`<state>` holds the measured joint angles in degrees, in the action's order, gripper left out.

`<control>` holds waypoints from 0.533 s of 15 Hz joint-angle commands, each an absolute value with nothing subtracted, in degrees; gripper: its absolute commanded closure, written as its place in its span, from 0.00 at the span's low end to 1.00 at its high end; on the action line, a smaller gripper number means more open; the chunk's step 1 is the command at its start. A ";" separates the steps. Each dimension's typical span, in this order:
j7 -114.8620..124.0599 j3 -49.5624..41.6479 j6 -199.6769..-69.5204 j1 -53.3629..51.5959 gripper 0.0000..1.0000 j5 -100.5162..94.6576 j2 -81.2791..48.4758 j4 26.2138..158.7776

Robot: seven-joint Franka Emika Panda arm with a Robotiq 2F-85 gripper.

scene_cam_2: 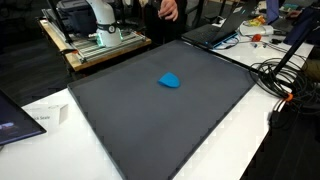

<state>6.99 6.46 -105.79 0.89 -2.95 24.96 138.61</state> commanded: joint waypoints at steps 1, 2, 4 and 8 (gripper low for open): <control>7.31 5.62 -105.68 -0.07 0.00 -3.28 24.89 138.52; 7.31 5.62 -105.68 -0.07 0.00 -3.28 24.89 138.52; 5.60 5.03 -106.06 -0.79 0.00 -1.72 25.30 138.75; 3.51 4.70 -105.64 -3.00 0.00 2.22 24.81 138.33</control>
